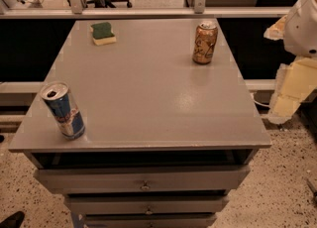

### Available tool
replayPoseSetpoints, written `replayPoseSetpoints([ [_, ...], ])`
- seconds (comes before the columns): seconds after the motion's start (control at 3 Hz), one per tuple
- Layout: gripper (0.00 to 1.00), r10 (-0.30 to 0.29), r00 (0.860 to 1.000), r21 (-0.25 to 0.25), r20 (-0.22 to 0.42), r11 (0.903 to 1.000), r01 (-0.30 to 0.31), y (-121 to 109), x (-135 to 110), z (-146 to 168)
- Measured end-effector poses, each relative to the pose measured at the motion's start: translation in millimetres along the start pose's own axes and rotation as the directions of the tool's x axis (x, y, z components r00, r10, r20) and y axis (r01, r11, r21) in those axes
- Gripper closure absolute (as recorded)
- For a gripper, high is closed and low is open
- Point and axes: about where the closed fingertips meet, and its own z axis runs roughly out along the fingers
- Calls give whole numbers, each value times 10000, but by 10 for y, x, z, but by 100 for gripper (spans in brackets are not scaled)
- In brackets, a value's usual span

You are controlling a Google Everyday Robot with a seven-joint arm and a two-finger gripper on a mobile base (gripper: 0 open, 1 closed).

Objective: Pick redbull can

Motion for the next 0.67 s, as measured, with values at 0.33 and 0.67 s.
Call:
replayPoseSetpoints([
  [0.33, 0, 0, 10000, 2, 1, 10000, 0, 0, 0, 0],
  [0.67, 0, -332, 9963, -48, 792, 9994, 337, -18, -221, 65],
])
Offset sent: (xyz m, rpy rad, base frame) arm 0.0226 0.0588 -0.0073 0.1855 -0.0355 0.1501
